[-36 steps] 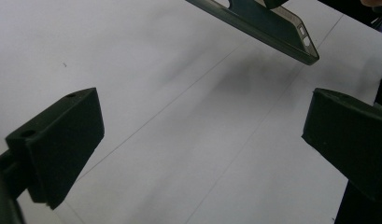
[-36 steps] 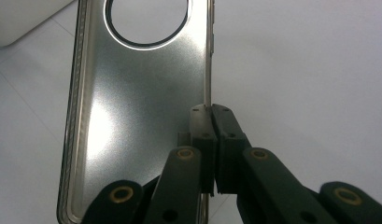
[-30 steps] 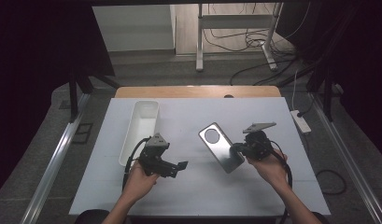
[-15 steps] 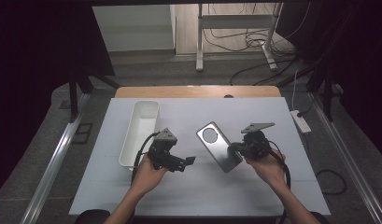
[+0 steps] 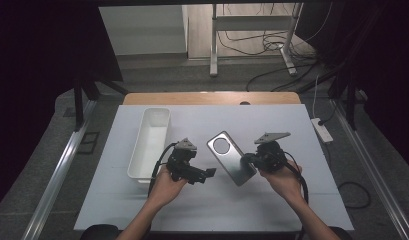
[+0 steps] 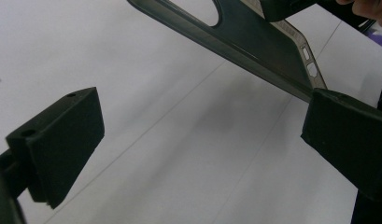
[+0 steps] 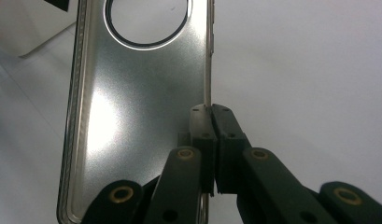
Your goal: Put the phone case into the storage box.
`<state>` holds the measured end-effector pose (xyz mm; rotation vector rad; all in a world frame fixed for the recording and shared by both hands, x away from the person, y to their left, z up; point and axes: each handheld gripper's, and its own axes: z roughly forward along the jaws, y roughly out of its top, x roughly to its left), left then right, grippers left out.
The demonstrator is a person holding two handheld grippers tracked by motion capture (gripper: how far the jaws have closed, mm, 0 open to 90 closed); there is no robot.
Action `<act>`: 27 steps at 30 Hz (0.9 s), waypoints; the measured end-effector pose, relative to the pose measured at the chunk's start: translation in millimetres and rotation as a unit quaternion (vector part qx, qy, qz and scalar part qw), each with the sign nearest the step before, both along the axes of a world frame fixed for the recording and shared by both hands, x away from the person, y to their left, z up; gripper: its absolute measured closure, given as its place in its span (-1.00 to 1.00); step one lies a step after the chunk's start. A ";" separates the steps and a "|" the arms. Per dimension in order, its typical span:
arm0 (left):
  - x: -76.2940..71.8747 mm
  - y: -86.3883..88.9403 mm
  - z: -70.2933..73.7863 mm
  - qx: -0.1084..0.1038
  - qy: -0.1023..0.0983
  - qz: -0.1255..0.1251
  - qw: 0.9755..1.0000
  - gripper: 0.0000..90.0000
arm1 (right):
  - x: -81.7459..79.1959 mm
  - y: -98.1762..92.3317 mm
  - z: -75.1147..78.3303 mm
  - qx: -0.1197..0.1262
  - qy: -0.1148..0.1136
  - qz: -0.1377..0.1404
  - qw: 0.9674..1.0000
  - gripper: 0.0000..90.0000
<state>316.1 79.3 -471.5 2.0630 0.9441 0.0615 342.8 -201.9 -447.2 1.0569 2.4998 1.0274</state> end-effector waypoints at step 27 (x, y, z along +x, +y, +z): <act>1.1 -11.4 -11.9 -0.035 0.072 -0.013 0.997 -0.38 | -13.9 36.2 -9.9 0.001 -0.014 0.031 0.999 0.96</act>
